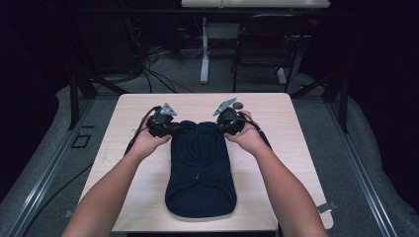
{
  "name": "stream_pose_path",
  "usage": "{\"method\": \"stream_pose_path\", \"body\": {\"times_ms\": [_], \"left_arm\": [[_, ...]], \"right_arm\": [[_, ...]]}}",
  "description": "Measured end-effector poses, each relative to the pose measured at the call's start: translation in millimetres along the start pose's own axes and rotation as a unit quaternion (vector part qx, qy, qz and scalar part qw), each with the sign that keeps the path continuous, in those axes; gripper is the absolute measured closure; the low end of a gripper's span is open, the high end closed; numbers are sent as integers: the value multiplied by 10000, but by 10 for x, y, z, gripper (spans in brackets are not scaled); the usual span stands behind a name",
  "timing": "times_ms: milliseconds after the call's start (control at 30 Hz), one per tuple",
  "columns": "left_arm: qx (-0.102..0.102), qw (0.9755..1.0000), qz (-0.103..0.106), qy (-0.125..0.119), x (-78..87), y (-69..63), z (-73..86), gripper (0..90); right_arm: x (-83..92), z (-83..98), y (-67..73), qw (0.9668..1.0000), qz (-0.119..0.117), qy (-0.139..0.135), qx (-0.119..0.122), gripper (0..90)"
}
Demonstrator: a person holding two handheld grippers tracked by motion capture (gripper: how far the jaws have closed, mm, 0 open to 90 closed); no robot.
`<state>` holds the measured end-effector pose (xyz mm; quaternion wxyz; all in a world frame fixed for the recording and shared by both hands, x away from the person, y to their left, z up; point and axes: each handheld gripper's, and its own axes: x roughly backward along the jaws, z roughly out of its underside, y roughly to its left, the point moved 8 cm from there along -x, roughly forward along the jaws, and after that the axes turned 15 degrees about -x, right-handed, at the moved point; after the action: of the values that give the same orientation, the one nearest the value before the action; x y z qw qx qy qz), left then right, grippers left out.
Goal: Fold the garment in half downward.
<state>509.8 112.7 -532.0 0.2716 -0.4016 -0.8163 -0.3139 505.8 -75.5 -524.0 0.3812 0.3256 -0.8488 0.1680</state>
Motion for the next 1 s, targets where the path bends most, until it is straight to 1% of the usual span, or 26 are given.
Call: {"method": "stream_pose_path", "body": {"times_ms": [33,67,100,200,300,333,367,467,533,600,633,700,800,867,933,1000], "left_arm": [[-32,10000,-21,3,33,14,-12,778],[-18,10000,-65,-40,58,27,-27,778],[-17,10000,-55,-56,83,37,-39,778],[-63,9998,-158,-80,136,72,-78,778],[-32,9997,-190,-149,178,90,-103,780],[-68,9997,-188,-159,202,100,-112,780],[-54,9996,-219,-189,216,104,-125,781],[-82,9993,-277,-231,260,123,-165,782],[-106,9991,-334,-244,295,142,-198,782],[-149,9983,-477,-301,337,171,-250,782],[-168,9981,-514,-297,355,183,-268,782],[-250,9972,-629,-307,389,209,-309,782],[-268,9964,-717,-357,426,231,-364,782],[-278,9952,-827,-448,484,271,-421,783],[-287,9941,-906,-529,531,299,-471,784],[-344,9925,-1009,-605,584,328,-517,785]], "right_arm": [[28,-30,7,10000,6,-54,5,809],[55,-57,10,9999,8,-105,-10,809],[77,-78,14,9999,26,-127,12,809],[127,-138,22,9998,47,-207,34,809],[173,-190,27,9997,39,-240,51,812],[190,-208,28,9996,27,-288,28,812],[207,-226,28,9995,34,-316,39,812],[255,-271,27,9992,88,-371,86,812],[287,-308,25,9989,135,-444,73,812],[319,-347,19,9985,179,-504,80,812],[338,-369,12,9982,229,-550,89,812],[375,-399,7,9978,245,-607,69,811],[419,-445,2,9969,283,-727,76,811],[459,-485,-12,9959,362,-820,109,811],[519,-540,-25,9947,389,-948,85,811],[569,-586,-32,9932,433,-1075,100,810]]}}
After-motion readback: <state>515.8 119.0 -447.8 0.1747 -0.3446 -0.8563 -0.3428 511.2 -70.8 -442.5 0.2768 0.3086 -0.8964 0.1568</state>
